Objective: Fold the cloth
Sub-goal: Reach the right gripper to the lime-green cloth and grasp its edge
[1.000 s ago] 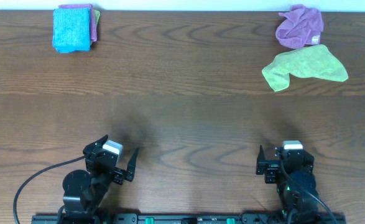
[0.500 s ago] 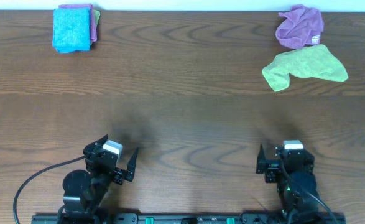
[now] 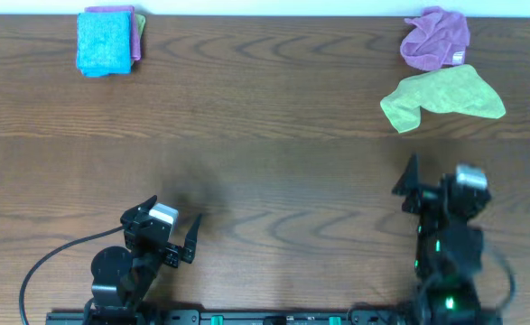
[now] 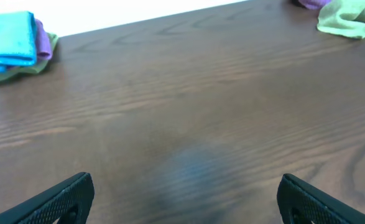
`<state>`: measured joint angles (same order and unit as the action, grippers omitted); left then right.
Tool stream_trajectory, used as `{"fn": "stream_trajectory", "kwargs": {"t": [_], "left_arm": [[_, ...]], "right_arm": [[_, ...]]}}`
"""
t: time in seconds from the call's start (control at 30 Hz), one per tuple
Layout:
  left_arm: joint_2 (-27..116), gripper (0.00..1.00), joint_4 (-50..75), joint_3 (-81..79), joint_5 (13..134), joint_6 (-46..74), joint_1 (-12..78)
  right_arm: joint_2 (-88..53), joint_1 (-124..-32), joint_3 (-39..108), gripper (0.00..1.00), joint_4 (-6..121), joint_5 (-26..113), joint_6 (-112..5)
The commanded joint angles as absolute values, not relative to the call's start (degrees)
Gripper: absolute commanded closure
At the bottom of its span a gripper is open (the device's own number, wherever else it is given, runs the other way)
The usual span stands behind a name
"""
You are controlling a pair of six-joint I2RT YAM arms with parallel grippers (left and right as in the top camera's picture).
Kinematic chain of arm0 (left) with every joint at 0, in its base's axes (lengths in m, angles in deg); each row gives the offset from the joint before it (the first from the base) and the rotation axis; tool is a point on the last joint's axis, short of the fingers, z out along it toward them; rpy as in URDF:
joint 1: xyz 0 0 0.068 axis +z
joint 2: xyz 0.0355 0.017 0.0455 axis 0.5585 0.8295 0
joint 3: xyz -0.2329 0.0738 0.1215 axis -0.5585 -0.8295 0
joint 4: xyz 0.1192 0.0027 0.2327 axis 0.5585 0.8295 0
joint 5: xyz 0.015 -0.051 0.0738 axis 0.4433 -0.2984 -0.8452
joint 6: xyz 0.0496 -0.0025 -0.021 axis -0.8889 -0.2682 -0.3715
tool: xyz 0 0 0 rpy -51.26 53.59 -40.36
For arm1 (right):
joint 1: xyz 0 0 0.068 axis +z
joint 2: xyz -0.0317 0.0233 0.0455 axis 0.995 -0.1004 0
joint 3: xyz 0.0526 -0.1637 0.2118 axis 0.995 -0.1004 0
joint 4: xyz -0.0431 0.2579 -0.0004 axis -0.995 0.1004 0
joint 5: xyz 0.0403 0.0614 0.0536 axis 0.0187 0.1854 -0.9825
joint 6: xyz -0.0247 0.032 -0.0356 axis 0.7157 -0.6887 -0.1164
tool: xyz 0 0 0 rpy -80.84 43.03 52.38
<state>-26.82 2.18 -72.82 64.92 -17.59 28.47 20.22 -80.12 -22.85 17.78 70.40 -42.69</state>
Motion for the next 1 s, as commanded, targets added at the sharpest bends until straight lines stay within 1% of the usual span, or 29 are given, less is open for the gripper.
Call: {"fn": "stream_trajectory", "kwargs": {"t": [0.0,0.17,0.3,0.4,0.53,0.63,0.77,0.87,0.97], "left_arm": [[-27.19,0.05,2.51,-74.02,64.66,-18.38,28.30],[-27.19,0.05,2.51,-74.02,64.66,-18.38,28.30],[-27.19,0.05,2.51,-74.02,64.66,-18.38,28.30],[-27.19,0.05,2.51,-74.02,64.66,-18.38,28.30],[-27.19,0.05,2.51,-74.02,64.66,-18.38,28.30],[-27.19,0.05,2.51,-74.02,64.66,-18.38,28.30],[-27.19,0.05,2.53,-74.02,64.66,-18.38,28.30],[-27.19,0.05,2.51,-74.02,64.66,-18.36,28.30],[-27.19,0.05,2.51,-74.02,64.66,-18.38,28.30]], "right_arm": [[5.99,-85.43,-13.32,0.01,17.36,63.27,-43.69],[-19.89,-91.44,5.02,0.01,20.64,54.83,-43.71],[-32.31,-91.83,15.82,0.01,26.28,49.78,-43.69],[-37.16,-91.66,18.90,0.01,27.00,41.96,-43.69],[-39.24,-91.68,18.90,0.01,26.59,34.68,-43.69],[-40.66,-91.83,18.90,0.01,28.95,35.40,-43.80],[-45.36,-94.33,18.90,0.01,32.97,36.34,-48.57],[-49.05,-96.62,18.90,0.01,32.62,36.32,-51.91],[-51.72,-98.44,18.92,0.06,30.04,34.20,-52.09]]}}
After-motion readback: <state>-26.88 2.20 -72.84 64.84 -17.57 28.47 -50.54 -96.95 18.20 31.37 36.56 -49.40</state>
